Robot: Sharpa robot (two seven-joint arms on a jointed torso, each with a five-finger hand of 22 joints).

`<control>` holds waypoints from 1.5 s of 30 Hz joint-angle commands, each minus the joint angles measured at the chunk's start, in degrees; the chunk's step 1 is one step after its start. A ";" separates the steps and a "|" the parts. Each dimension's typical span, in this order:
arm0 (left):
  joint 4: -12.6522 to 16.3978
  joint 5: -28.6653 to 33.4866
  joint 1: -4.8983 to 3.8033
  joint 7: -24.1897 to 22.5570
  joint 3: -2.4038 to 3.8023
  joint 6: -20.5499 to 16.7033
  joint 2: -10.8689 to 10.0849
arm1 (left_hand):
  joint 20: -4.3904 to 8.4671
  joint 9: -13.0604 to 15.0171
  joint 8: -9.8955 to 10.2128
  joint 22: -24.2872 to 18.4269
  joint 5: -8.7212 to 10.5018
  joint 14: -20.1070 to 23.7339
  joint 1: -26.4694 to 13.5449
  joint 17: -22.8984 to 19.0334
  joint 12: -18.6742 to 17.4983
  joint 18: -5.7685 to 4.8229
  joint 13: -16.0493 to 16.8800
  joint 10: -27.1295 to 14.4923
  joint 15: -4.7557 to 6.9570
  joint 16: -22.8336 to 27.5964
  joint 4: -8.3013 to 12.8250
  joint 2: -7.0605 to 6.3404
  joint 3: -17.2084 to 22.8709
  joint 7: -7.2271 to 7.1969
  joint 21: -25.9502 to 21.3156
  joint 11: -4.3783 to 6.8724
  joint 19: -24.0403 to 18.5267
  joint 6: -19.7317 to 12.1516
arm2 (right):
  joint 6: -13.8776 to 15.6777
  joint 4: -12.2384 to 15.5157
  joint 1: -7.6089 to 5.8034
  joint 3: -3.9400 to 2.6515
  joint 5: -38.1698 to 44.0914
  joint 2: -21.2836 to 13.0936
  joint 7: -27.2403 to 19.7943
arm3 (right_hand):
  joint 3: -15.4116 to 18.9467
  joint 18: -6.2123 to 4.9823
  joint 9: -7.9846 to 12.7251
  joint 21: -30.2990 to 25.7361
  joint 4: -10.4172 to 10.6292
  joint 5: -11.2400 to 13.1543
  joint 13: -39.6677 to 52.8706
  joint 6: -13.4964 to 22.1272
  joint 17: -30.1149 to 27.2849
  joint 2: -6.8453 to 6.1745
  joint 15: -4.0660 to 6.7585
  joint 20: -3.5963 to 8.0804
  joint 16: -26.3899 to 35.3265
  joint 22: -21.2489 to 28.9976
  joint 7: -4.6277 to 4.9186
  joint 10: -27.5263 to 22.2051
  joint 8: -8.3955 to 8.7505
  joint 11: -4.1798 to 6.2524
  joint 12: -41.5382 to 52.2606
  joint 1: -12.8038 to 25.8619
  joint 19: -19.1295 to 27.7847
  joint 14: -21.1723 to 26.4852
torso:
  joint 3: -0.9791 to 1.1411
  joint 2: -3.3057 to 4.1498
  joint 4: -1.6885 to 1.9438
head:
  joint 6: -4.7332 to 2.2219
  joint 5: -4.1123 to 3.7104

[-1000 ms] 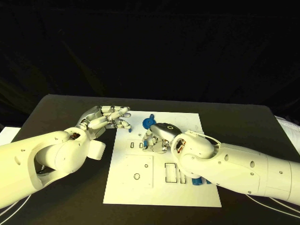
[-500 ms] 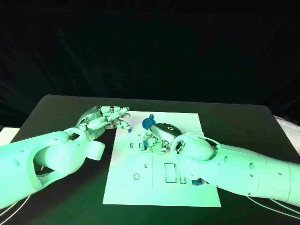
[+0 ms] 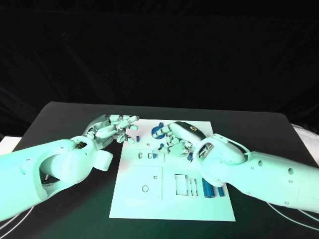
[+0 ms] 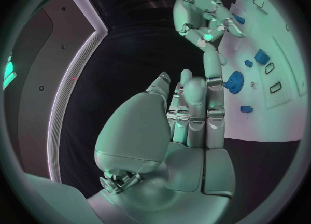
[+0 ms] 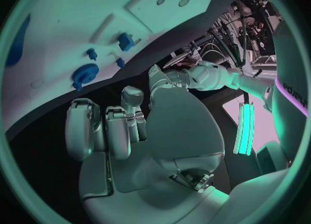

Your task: Assemble the parts on the task board

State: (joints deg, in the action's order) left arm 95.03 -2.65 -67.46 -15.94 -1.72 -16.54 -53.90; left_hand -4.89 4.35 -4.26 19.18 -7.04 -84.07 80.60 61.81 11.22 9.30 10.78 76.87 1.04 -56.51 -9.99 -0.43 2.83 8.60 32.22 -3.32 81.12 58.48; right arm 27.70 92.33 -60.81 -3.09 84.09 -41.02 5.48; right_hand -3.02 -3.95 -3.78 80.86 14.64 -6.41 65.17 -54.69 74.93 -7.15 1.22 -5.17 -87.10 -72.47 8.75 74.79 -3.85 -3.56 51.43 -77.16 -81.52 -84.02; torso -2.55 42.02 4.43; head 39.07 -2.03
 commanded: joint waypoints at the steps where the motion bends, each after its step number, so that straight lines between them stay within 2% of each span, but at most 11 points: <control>1: -1.18 -7.52 -0.04 9.47 0.03 2.45 0.89 | 1.12 0.22 -0.37 18.91 0.33 -4.24 -1.51 16.50 4.81 -2.24 3.82 2.92 0.62 -20.79 -0.79 -0.28 -0.72 -0.74 16.97 0.70 3.09 0.36 | -2.52 0.36 -1.76 -0.28 -20.53 -1.95 -13.97 | 0.18 -0.22 -0.14 -1.34 -0.17 -0.64 -1.49 0.17 9.40 0.57 -0.49 -0.08 1.29 2.14 -0.08 -1.35 0.07 -0.01 -2.15 -1.13 1.28 -4.40 | 0.02 -0.70 -0.16 | 0.04 0.17; 3: -2.38 -11.87 -0.07 15.93 0.04 3.28 1.83 | 1.68 0.66 -1.53 31.80 0.44 -4.92 -2.21 23.85 12.96 -3.85 11.55 0.97 1.25 -28.85 -1.08 -0.75 -1.67 -2.06 28.71 0.62 3.92 0.94 | -3.80 0.51 -3.17 -0.38 -27.43 -3.94 -15.79 | 0.24 -0.28 -0.24 -1.56 -0.51 -1.22 -1.66 -0.17 9.25 1.11 -0.40 -0.04 1.44 2.42 -0.19 -1.37 -0.12 0.10 -2.16 -1.73 1.40 -4.36 | 0.05 -1.13 -0.29 | 0.14 0.35; 4: -2.99 -14.40 -0.08 19.31 0.04 4.22 2.32 | 1.96 0.96 -2.31 35.88 0.42 -5.30 -2.97 25.72 15.76 -4.22 14.16 0.03 1.29 -30.86 -1.87 0.41 -1.60 -1.54 32.12 1.07 3.94 1.52 | -4.03 0.65 -3.76 -0.41 -29.97 -4.99 -16.39 | 0.31 -0.28 -0.31 -1.60 -0.62 -1.45 -1.68 -0.47 9.27 1.33 -0.34 -0.01 1.43 2.44 -0.28 -1.29 -0.27 0.17 -2.07 -1.89 1.39 -4.38 | 0.06 -1.34 -0.30 | 0.28 0.39; 6: -4.40 -21.32 -0.21 27.69 0.10 7.96 3.58 | 1.69 1.80 -4.26 41.19 -0.09 -5.81 -3.85 27.80 27.51 -4.80 25.61 -3.07 1.41 -33.07 -3.31 1.47 -2.13 -2.22 36.98 1.83 3.24 1.15 | -4.00 0.98 -5.10 -0.46 -33.96 -7.62 -17.29 | 0.44 -0.29 -0.37 -1.65 -0.80 -1.74 -1.81 -0.79 9.25 1.63 -0.25 0.07 1.47 2.49 -0.39 -1.22 -0.40 0.28 -2.05 -2.12 1.37 -4.40 | 0.07 -1.67 -0.39 | 0.47 0.48; 8: -5.25 -25.82 -0.53 32.88 0.13 10.48 4.49 | 1.72 2.95 -6.39 44.64 -0.02 -5.93 -4.63 28.19 35.59 -4.90 33.60 -4.67 1.31 -33.49 -4.66 2.07 -2.92 -1.97 40.02 2.20 2.60 0.74 | -3.60 0.81 -6.07 -0.48 -35.44 -9.18 -17.58 | 0.50 -0.28 -0.39 -1.67 -0.95 -2.01 -1.90 -0.94 9.19 1.86 -0.18 0.13 1.52 2.48 -0.45 -1.16 -0.45 0.35 -2.04 -2.33 1.33 -4.40 | 0.15 -1.88 -0.58 | 0.68 0.69; 9: -5.75 -28.15 -0.80 35.44 0.15 11.74 5.03 | 1.65 3.38 -7.19 44.91 0.17 -5.93 -5.53 28.19 36.89 -4.84 34.94 -5.31 1.29 -33.49 -5.62 2.61 -3.25 -2.03 40.35 1.72 2.27 0.95 | -3.42 0.57 -6.59 -0.48 -36.02 -9.93 -17.65 | 0.56 -0.27 -0.41 -1.66 -1.06 -2.30 -1.91 -1.06 9.23 2.02 -0.13 0.17 1.50 2.44 -0.49 -1.08 -0.48 0.39 -1.96 -2.47 1.28 -4.42 | 0.25 -2.00 -0.67 | 0.78 0.82; 14: -8.00 -38.53 -2.04 44.01 0.17 15.88 7.62 | 1.31 5.59 -10.93 46.45 0.30 -5.93 -8.40 28.19 40.86 -4.81 38.87 -5.97 1.36 -33.49 -6.49 3.05 -5.60 -2.71 41.76 1.89 1.33 1.53 | -2.52 -0.32 -8.20 -0.50 -37.27 -12.66 -17.52 | 0.77 -0.26 -0.47 -1.68 -1.23 -2.83 -1.85 -1.44 9.32 2.30 -0.03 0.28 1.46 2.42 -0.61 -0.78 -0.60 0.50 -1.59 -2.61 1.19 -4.47 | 0.79 -2.55 -0.96 | 1.05 1.60; 18: -9.24 -45.69 -3.33 48.86 0.18 18.01 9.39 | 1.80 9.97 -16.73 50.96 0.67 -5.93 -11.52 28.19 47.05 -5.36 44.87 -4.21 2.07 -33.49 -6.74 3.93 -9.52 -3.80 45.23 2.80 1.74 0.77 | -2.23 -1.04 -8.74 -0.50 -37.46 -13.84 -16.96 | 0.80 -0.27 -0.47 -1.71 -1.27 -2.92 -1.89 -1.49 9.29 2.35 -0.01 0.29 1.48 2.48 -0.62 -0.76 -0.62 0.53 -1.62 -2.66 1.20 -4.47 | 1.13 -2.73 -1.25 | 1.42 2.26; 25: -10.22 -50.61 -5.24 52.71 0.18 19.34 11.61 | 2.41 16.03 -23.27 55.58 3.00 -5.93 -13.03 28.19 52.50 -6.11 50.40 -1.56 2.77 -33.49 -6.71 4.62 -13.13 -4.85 48.45 3.72 2.94 -0.78 | -2.26 -2.08 -9.00 -0.49 -36.70 -14.15 -15.75 | 1.00 -0.28 -0.49 -1.78 -1.26 -3.10 -2.13 -1.65 9.09 2.41 0.02 0.34 1.65 2.57 -0.67 -0.81 -0.66 0.56 -1.86 -2.56 1.21 -4.43 | 1.49 -2.85 -1.49 | 1.76 2.82; 32: -12.20 -52.68 -6.46 55.13 0.18 22.33 14.86 | 2.77 20.64 -27.21 58.25 3.91 -5.93 -13.51 28.19 54.95 -6.59 52.96 -0.28 3.12 -33.49 -6.68 5.05 -15.55 -5.30 50.18 4.12 3.84 -2.87 | -2.58 -3.00 -9.05 -0.41 -35.78 -13.59 -14.73 | 1.25 -0.28 -0.52 -1.81 -1.21 -3.21 -2.24 -1.82 9.01 2.43 0.06 0.38 1.72 2.61 -0.72 -0.78 -0.71 0.60 -1.92 -2.39 1.20 -4.41 | 1.39 -2.70 -1.48 | 1.85 2.60; 45: -17.65 -56.28 -7.26 59.20 0.22 31.93 21.14 | 2.98 23.05 -28.92 59.93 4.30 -5.93 -14.80 28.19 55.80 -6.93 53.93 0.05 3.34 -33.49 -6.74 5.02 -17.59 -5.49 51.20 4.26 4.49 -4.09 | -3.10 -3.86 -9.02 -0.20 -34.75 -12.98 -13.56 | 1.58 -0.30 -0.53 -1.91 -1.15 -3.49 -2.42 -1.95 8.89 2.44 0.11 0.43 1.83 2.73 -0.78 -0.77 -0.73 0.65 -2.05 -2.20 1.22 -4.39 | 1.24 -2.74 -1.34 | 2.28 2.66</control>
State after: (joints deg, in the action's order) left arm 77.82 -56.51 -74.57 39.16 -1.55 9.91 -33.23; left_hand -2.22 27.37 -32.94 74.94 -3.04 -83.97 66.39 74.93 66.75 3.11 64.65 76.49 4.00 -89.83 -16.74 4.59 -14.54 3.07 83.21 0.84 83.72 54.73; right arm 25.47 88.51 -69.85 -3.30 48.32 -54.09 -8.74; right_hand -1.83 -3.95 -4.24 79.20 13.44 -9.76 62.80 -56.19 74.91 -4.83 1.22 -5.04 -85.53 -69.79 8.08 73.81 -4.40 -3.28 49.64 -79.48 -80.20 -84.02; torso -1.28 39.26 3.06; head 41.28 0.63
